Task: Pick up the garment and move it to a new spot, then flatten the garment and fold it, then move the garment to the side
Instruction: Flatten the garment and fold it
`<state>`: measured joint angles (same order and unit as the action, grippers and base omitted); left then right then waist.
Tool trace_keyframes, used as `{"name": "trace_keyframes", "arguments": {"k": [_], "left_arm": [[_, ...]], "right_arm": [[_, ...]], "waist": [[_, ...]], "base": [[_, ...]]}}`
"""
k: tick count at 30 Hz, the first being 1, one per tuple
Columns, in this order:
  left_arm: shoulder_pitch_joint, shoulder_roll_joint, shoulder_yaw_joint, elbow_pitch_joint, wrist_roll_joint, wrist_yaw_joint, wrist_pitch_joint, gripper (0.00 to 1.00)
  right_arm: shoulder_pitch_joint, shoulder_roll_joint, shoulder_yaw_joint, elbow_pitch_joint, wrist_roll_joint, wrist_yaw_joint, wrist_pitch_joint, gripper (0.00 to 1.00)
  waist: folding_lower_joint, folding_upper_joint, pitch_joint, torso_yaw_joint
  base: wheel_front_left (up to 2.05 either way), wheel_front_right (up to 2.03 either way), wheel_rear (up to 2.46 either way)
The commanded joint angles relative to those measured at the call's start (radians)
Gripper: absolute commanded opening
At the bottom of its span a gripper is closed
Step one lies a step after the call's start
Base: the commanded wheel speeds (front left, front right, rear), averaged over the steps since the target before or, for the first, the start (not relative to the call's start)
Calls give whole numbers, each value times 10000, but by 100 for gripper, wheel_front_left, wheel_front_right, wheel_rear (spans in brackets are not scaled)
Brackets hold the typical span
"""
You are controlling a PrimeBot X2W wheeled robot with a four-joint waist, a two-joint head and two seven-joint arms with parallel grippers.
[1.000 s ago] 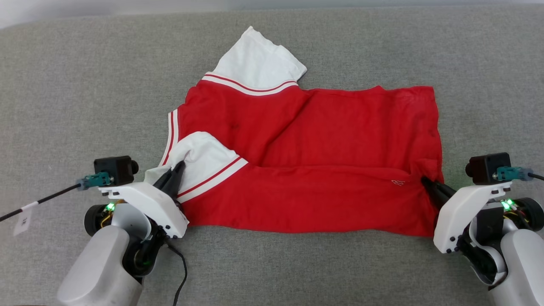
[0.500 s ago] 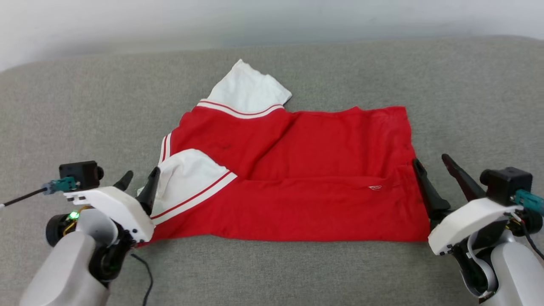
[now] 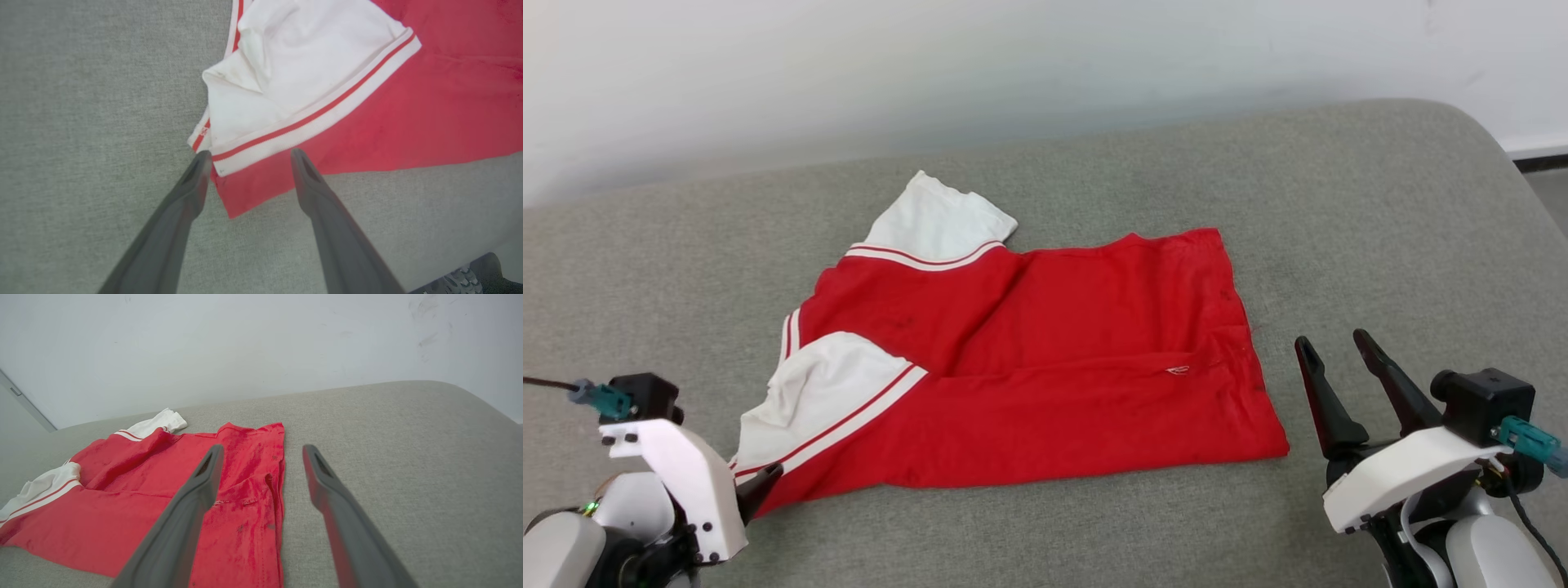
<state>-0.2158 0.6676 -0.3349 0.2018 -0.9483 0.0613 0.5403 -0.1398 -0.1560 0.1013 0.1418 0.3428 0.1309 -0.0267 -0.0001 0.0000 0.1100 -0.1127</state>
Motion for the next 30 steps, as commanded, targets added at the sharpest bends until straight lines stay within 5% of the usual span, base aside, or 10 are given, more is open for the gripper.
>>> {"name": "trace_keyframes", "arguments": {"k": [1,6,11,13,14,22,30], "left_arm": [[279,140,91,-161,-172,205,282,100],[473,264,266,-256,-485,610,735,100],[506,78,-88,-21,-807,476,1411,100],[530,-64,-268,-21,-879,413,1592,16],[503,-131,-312,-44,-902,387,1609,0],[349,-90,-185,-385,-643,276,1107,0],[515,248,328,-1601,-287,423,118,0]], "right_arm": [[67,105,41,-167,1,-3,38,100],[-93,182,105,-398,103,-3,68,100],[-250,245,102,-284,233,-3,71,100],[-271,225,89,-216,323,-3,83,100],[-302,195,64,-184,378,-3,111,100],[-387,-258,-6,97,810,-3,803,100],[-943,-956,879,688,1214,-3,3607,100]], "waist": [[1,0,224,-211],[1,0,823,-474],[1,0,1217,-653],[1,0,1288,-679],[1,0,1314,-681],[1,0,1269,-554],[1,0,1278,-246]], "base": [[0,0,0],[0,0,0],[0,0,0],[0,0,0],[0,0,0],[0,0,0],[0,0,0]]}}
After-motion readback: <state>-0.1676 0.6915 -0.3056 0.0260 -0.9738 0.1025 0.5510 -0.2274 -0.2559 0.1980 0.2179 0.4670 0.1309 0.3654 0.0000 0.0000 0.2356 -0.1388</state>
